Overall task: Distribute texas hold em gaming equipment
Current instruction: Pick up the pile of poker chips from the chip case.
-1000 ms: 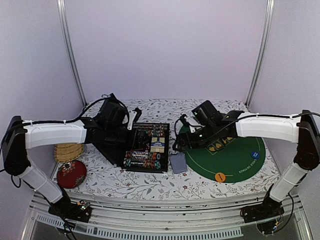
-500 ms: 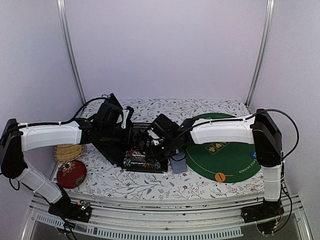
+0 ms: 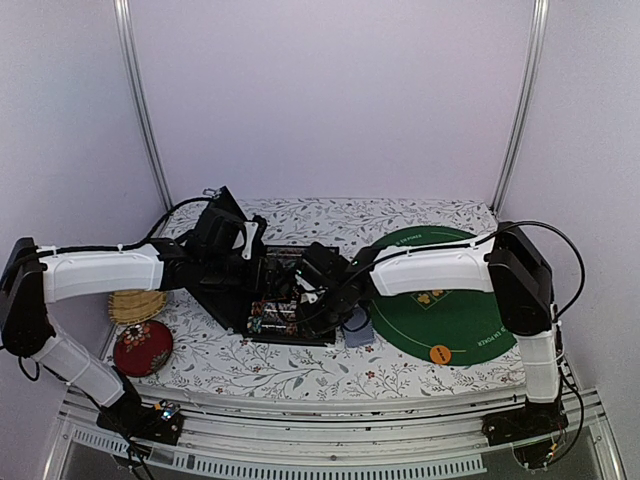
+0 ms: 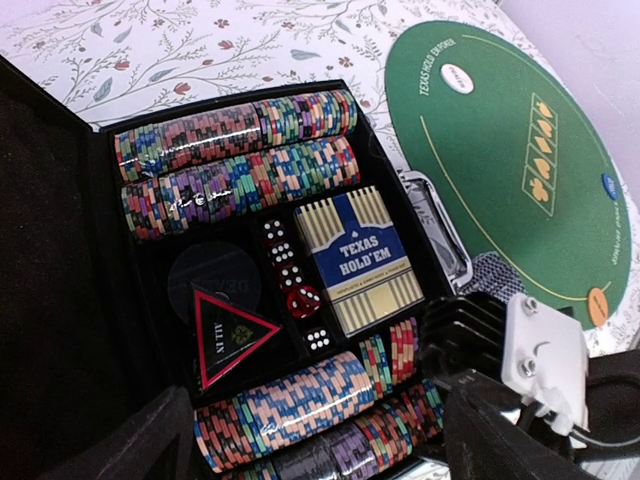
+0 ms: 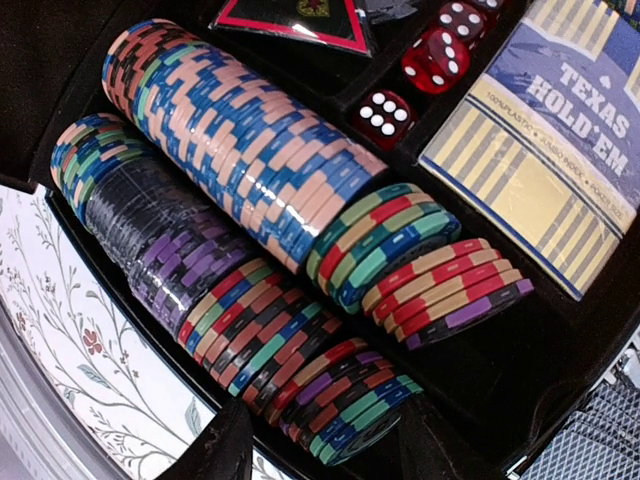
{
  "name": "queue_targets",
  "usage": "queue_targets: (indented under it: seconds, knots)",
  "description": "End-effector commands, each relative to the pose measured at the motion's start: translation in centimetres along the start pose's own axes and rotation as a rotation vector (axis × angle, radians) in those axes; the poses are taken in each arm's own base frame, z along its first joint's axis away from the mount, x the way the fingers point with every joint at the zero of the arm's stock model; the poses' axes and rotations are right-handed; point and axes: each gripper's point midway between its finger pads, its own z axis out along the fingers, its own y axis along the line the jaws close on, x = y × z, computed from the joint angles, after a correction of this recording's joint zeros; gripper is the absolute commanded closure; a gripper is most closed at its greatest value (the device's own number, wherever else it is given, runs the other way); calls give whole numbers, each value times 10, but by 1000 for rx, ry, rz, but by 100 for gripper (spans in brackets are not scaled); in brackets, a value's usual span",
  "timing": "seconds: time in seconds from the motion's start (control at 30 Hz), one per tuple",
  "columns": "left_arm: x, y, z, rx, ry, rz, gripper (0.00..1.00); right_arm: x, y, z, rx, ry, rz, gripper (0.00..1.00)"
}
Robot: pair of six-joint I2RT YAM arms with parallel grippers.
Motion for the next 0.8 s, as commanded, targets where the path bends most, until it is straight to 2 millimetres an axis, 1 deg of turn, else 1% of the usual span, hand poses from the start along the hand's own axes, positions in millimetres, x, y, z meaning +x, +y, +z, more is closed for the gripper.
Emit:
queue_targets:
  seconds: [0.0,0.1,0.27,0.33,0.47,0.6,0.77]
  knots:
    - [-5,4,-1,-4,-20,-5,11,15,-23,3,92,24,19,52]
    - [-5,4,0,-4,-19,-8,11,16,-26,-1,102,11,35,54]
    - [-6,3,1,2,-15,-7,11,10,-31,-6,128,-16,51,58]
    - [-7,3,1,2,-16,-6,11,7,-27,-7,111,-28,46,58]
    - [-7,3,2,1,-16,-1,11,1,-17,1,47,-28,30,55]
    - [-6,3,3,0,-10,1,11,-5,-17,6,23,-35,43,51]
    - [-4,4,3,-2,-6,8,11,-2,-22,15,30,-18,51,49]
